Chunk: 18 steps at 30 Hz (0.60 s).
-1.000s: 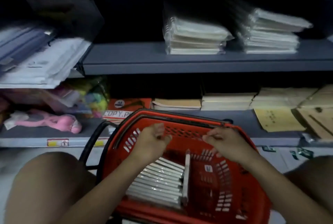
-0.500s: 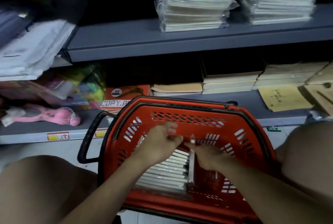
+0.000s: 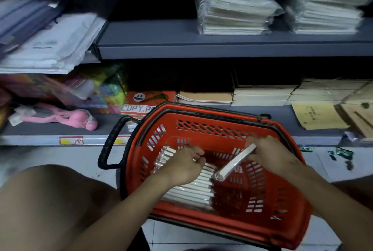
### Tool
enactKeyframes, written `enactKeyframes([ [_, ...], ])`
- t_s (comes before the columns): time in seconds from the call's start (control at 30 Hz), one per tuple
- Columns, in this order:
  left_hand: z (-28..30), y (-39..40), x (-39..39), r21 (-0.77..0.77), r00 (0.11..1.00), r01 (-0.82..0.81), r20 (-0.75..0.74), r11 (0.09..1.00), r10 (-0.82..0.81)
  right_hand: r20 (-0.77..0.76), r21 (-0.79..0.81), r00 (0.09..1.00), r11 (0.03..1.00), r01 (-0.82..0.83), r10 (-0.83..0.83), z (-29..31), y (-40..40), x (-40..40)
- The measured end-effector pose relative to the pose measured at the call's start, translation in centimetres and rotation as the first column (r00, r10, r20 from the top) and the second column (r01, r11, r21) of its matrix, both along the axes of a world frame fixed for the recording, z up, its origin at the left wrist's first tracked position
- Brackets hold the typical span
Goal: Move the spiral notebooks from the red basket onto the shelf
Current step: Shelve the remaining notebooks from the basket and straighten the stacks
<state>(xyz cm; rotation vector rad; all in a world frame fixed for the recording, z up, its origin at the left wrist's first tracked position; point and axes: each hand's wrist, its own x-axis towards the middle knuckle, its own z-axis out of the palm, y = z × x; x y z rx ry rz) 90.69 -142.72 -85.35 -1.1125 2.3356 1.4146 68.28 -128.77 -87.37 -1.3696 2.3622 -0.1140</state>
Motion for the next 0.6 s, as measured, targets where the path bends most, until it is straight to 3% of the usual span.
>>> enactKeyframes([
  [0.17,-0.7,0.8,1.1,0.141,0.997,-0.072,0.033,0.987,0.068,0.061,-0.303,0.995,0.948,0.097,-0.082,5.2,4.8,1.2],
  [0.33,-0.3,2.9,0.8,0.344,0.988,-0.151,0.027,0.927,0.151,0.164,-0.413,0.977,0.889,0.196,-0.139,7.6,8.4,4.0],
  [0.47,0.7,3.9,0.7,0.468,0.975,-0.178,-0.033,0.866,0.218,0.279,-0.529,0.938,0.783,0.327,-0.204,8.7,9.2,5.3],
  [0.53,1.5,4.1,0.4,0.552,0.941,-0.237,-0.074,0.800,0.330,0.303,-0.619,0.931,0.700,0.356,-0.205,9.0,9.5,5.9],
  [0.6,2.3,3.7,-0.1,0.702,0.873,-0.255,-0.129,0.665,0.470,0.280,-0.710,0.937,0.611,0.350,-0.211,9.4,9.1,6.7],
])
